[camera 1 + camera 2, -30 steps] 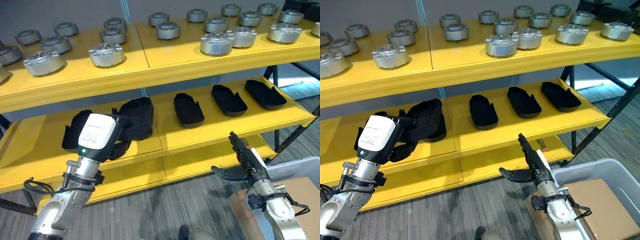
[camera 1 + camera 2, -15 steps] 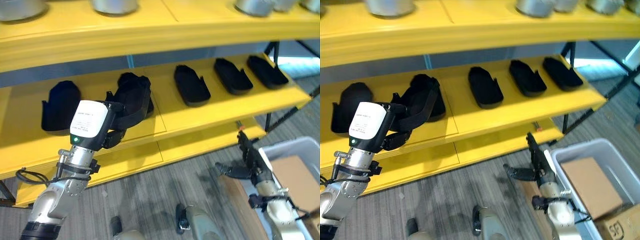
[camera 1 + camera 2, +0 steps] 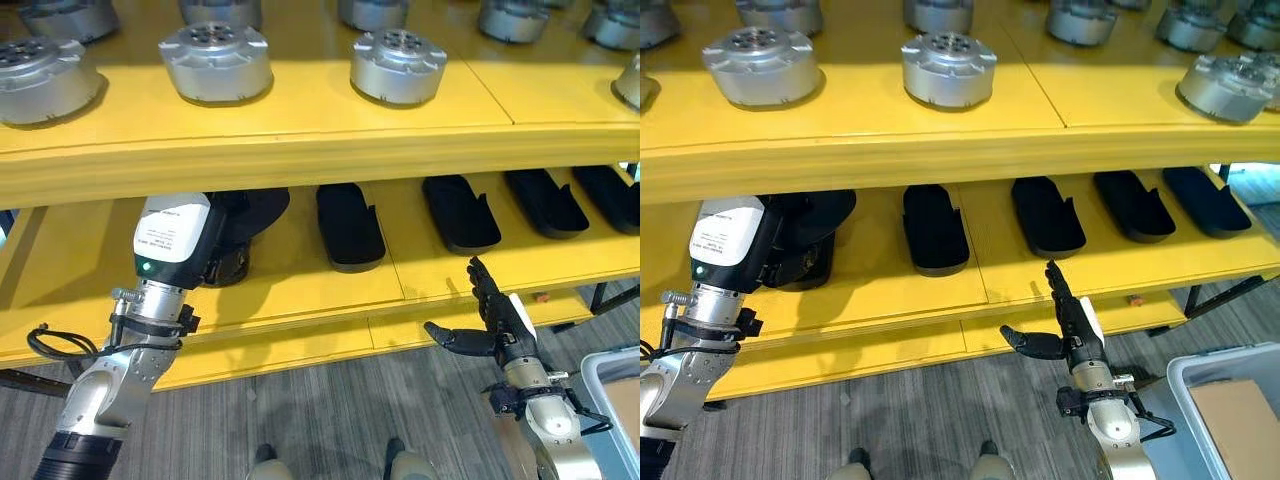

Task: Move parts from the plastic box to the shelf.

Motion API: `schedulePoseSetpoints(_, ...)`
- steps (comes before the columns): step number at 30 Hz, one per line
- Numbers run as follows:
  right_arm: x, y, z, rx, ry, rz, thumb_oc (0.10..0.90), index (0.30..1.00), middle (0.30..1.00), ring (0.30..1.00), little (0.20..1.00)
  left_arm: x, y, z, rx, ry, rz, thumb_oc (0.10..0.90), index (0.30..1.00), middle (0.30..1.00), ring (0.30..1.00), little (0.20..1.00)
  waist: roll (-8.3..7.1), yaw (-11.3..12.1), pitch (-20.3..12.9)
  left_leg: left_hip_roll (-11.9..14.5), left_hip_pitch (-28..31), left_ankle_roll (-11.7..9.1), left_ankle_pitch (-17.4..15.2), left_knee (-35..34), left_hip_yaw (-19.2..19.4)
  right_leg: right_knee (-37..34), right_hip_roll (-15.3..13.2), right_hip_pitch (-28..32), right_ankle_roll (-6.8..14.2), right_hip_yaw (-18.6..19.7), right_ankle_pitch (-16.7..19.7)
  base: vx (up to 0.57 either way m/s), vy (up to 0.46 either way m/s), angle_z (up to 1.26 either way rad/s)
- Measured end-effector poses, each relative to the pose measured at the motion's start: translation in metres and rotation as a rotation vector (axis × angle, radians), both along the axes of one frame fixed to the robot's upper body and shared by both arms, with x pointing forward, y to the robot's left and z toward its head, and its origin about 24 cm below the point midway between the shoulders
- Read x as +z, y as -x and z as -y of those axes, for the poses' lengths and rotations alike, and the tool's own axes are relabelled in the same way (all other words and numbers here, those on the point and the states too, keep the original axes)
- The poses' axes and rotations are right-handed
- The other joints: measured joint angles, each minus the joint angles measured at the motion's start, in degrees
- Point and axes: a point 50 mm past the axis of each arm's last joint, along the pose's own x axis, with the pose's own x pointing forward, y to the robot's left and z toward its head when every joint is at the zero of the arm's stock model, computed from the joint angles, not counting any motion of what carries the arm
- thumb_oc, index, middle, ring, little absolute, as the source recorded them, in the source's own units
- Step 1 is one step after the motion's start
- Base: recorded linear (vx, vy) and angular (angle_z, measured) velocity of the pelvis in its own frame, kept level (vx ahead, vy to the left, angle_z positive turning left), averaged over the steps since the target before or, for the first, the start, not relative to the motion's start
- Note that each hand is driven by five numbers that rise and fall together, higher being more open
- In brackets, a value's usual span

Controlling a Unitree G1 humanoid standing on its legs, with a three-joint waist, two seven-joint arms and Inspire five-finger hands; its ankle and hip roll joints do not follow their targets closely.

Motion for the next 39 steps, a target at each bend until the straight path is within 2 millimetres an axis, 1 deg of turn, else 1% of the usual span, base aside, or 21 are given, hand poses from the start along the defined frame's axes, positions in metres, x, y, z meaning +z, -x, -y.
schedulePoseSetpoints(5,0.0,-0.001,0.0,0.0,0.011,-0.002,0.9,1.0,1.0,1.0,1.0,0.001,0.0,0.001,-0.005,-0.002,0.002,0.4,0.3,0.3,0.3,0.3,-0.41,0.6,-1.3,-1.6,-2.2,0.2,-2.6,2.6,-0.8,-0.6,-1.3,-0.2,1.0,-0.4,0.7,0.05,0.187,0.09)
schedulePoseSetpoints(6,0.0,-0.002,0.001,-0.01,0.021,-0.006,0.9,1.0,1.0,1.0,1.0,0.0,-0.003,0.005,-0.024,-0.001,0.001,0.4,0.3,0.3,0.3,0.3,-0.24,1.3,-1.6,-1.9,-4.3,1.8,-4.2,6.0,-0.9,-0.4,-1.8,-0.2,1.3,-0.3,1.1,0.03,0.153,0.05)
schedulePoseSetpoints(9,0.0,-0.004,-0.001,-0.01,0.011,-0.006,0.9,1.0,1.0,1.0,1.0,-0.003,-0.003,0.01,-0.047,-0.017,-0.019,0.4,0.3,0.3,0.3,0.3,-0.94,0.9,-3.5,-3.5,-5.2,2.0,-6.3,7.9,-0.6,-0.5,-3.6,-1.0,2.0,0.3,1.7,0.04,0.201,0.05)
schedulePoseSetpoints(10,0.0,-0.004,-0.002,-0.006,0.011,-0.003,0.9,1.0,1.0,1.0,1.0,-0.003,-0.004,0.012,-0.056,-0.018,-0.019,0.4,0.3,0.3,0.3,0.3,-1.65,0.8,-4.1,-6.0,-7.0,3.7,-8.0,10.8,-0.6,-1.2,-5.5,-0.9,1.8,0.5,2.8,0.04,0.279,0.12)
schedulePoseSetpoints(12,-0.001,-0.004,-0.003,-0.013,0.005,-0.007,0.9,1.0,1.0,1.0,1.0,-0.003,-0.005,0.015,-0.071,-0.023,-0.019,0.4,0.3,0.3,0.3,0.3,-1.81,0.4,-4.4,-7.6,-8.3,4.7,-9.5,12.8,-0.2,-1.6,-7.0,-1.0,-0.3,1.0,4.5,0.03,0.32,0.2)
schedulePoseSetpoints(13,-0.002,-0.004,-0.006,-0.016,-0.011,-0.004,0.9,1.0,1.0,1.0,1.0,-0.002,-0.006,0.016,-0.079,-0.031,-0.02,0.4,0.3,0.3,0.3,0.3,-1.43,-0.5,-4.8,-9.1,-10.5,7.0,-11.1,15.4,-0.4,-1.2,-8.2,-2.0,-2.5,2.1,7.4,0.0,0.366,0.12)
schedulePoseSetpoints(14,-0.002,-0.005,-0.009,-0.018,-0.019,-0.001,0.9,1.0,1.0,1.0,1.0,-0.003,-0.006,0.017,-0.08,-0.029,-0.023,0.4,0.3,0.3,0.3,0.3,-0.84,-0.5,-5.2,-9.0,-11.3,8.1,-10.9,15.9,-0.1,-0.1,-8.9,-3.6,-3.4,2.6,9.1,0.01,0.41,0.03)
schedulePoseSetpoints(15,-0.004,-0.004,-0.013,-0.005,-0.022,-0.009,0.9,1.0,1.0,1.0,1.0,-0.004,-0.007,0.017,-0.081,-0.037,-0.03,0.4,0.3,0.3,0.3,0.3,-0.77,-0.5,-5.5,-9.0,-11.7,7.8,-10.3,15.4,1.5,4.5,-10.5,-5.8,-4.3,2.0,8.4,0.09,0.403,-0.17)
schedulePoseSetpoints(16,-0.007,-0.003,-0.018,0.015,-0.017,-0.021,0.9,1.0,1.0,1.0,1.0,-0.005,-0.007,0.016,-0.078,-0.043,-0.038,0.4,0.3,0.3,0.3,0.3,-1.0,-0.3,-5.7,-10.1,-11.3,9.6,-10.0,14.8,2.8,8.4,-10.9,-7.3,-5.1,0.6,9.0,0.13,0.343,-0.41)
schedulePoseSetpoints(17,-0.008,-0.004,-0.023,0.034,-0.017,-0.024,0.9,1.0,1.0,1.0,1.0,-0.006,-0.007,0.014,-0.07,-0.06,-0.047,0.4,0.3,0.3,0.3,0.3,-1.06,0.4,-5.6,-11.8,-10.2,11.2,-9.7,13.1,3.8,9.4,-11.8,-8.1,-7.2,-2.3,11.7,0.14,0.254,-0.41)
schedulePoseSetpoints(18,-0.01,-0.003,-0.027,0.045,-0.023,-0.033,0.9,1.0,1.0,1.0,1.0,-0.008,-0.007,0.013,-0.061,-0.052,-0.057,0.4,0.3,0.3,0.3,0.3,-0.53,-0.1,-5.3,-12.3,-8.4,12.6,-8.7,10.4,3.6,14.5,-11.2,-9.9,-5.5,-2.2,6.5,0.1,0.163,-0.29)
schedulePoseSetpoints(19,-0.013,-0.001,-0.029,0.051,-0.031,-0.042,0.9,1.0,1.0,1.0,1.0,-0.011,-0.007,0.012,-0.058,-0.048,-0.066,0.4,0.3,0.3,0.3,0.3,0.1,-0.4,-4.9,-12.5,-6.4,11.9,-7.0,7.6,3.2,16.9,-7.8,-10.3,-5.0,0.1,2.0,0.06,0.121,-0.03)
schedulePoseSetpoints(20,-0.016,0.001,-0.031,0.061,-0.035,-0.056,0.9,1.0,1.0,1.0,1.0,-0.014,-0.006,0.011,-0.054,-0.053,-0.081,0.4,0.3,0.3,0.3,0.3,0.54,-0.7,-4.6,-12.4,-3.7,11.1,-5.2,3.5,3.5,17.9,-3.0,-10.4,-4.4,1.8,-2.0,0.04,0.087,-0.15)
schedulePoseSetpoints(21,-0.018,0.004,-0.032,0.073,-0.034,-0.067,0.9,1.0,1.0,1.0,1.0,-0.019,-0.002,0.007,-0.043,-0.057,-0.105,0.4,0.3,0.3,0.3,0.3,0.8,-0.5,-4.4,-12.9,-0.3,10.9,-2.1,-2.9,4.7,18.1,5.0,-11.0,-4.4,0.4,-6.1,0.0,0.045,-0.13)
schedulePoseSetpoints(22,-0.018,0.004,-0.032,0.073,-0.032,-0.066,0.9,1.0,1.0,1.0,1.0,-0.018,-0.002,0.007,-0.042,-0.056,-0.101,0.4,0.3,0.3,0.3,0.3,0.4,-0.6,-4.3,-13.5,0.1,11.1,-1.5,-3.7,4.9,17.9,6.8,-11.3,-4.6,-0.7,-6.5,0.0,0.017,-0.14)
schedulePoseSetpoints(24,-0.017,0.004,-0.028,0.076,-0.011,-0.069,0.9,1.0,1.0,1.0,1.0,-0.017,-0.001,0.007,-0.041,-0.05,-0.092,0.4,0.3,0.3,0.3,0.3,-0.92,-0.5,-4.4,-15.8,-0.2,10.7,-1.2,-4.8,6.1,15.2,10.1,-11.5,-6.6,-2.6,-7.0,0.01,-0.027,-0.06)
schedulePoseSetpoints(26,-0.017,0.005,-0.026,0.081,0.002,-0.072,0.9,1.0,1.0,1.0,1.0,-0.017,-0.001,0.008,-0.042,-0.049,-0.092,0.4,0.3,0.3,0.3,0.3,-1.01,-0.3,-4.5,-16.5,-0.6,10.4,-0.9,-5.3,6.3,11.7,10.9,-9.7,-7.9,-2.6,-7.7,0.04,-0.038,-0.04)
schedulePoseSetpoints(27,-0.016,0.004,-0.025,0.085,0.009,-0.072,0.9,1.0,1.0,1.0,1.0,-0.017,-0.001,0.008,-0.042,-0.049,-0.092,0.4,0.3,0.3,0.3,0.3,-0.21,-0.3,-4.0,-16.4,-0.7,10.1,-0.7,-5.7,6.1,9.5,10.9,-8.8,-9.3,-3.3,-6.9,0.09,-0.063,-0.02)
schedulePoseSetpoints(29,-0.016,0.004,-0.024,0.1,0.025,-0.077,0.9,1.0,1.0,1.0,1.0,-0.019,0.001,0.008,-0.043,-0.052,-0.106,0.4,0.3,0.3,0.3,0.3,0.22,-0.2,-4.0,-16.6,0.6,9.5,-0.3,-7.3,6.3,8.0,11.8,-7.8,-9.2,-2.5,-7.0,0.07,-0.062,-0.06)
schedulePoseSetpoints(35,-0.013,0.002,-0.024,0.101,0.03,-0.066,0.9,1.0,1.0,1.0,1.0,-0.02,0.005,0.009,-0.057,-0.059,-0.118,0.4,0.3,0.3,0.3,0.3,1.99,-0.2,-4.8,-16.7,2.7,9.9,0.0,-9.1,6.9,6.5,11.7,-5.9,-8.7,-2.5,-6.6,0.01,-0.05,-0.07)
schedulePoseSetpoints(39,-0.013,0.002,-0.024,0.106,0.029,-0.067,0.9,1.0,1.0,1.0,1.0,-0.021,0.005,0.01,-0.061,-0.067,-0.139,0.4,0.3,0.3,0.3,0.3,1.87,-0.3,-5.0,-17.0,3.6,10.9,0.7,-9.1,5.4,6.4,11.8,-4.8,-8.8,-2.7,-6.5,-0.02,-0.079,0.21)
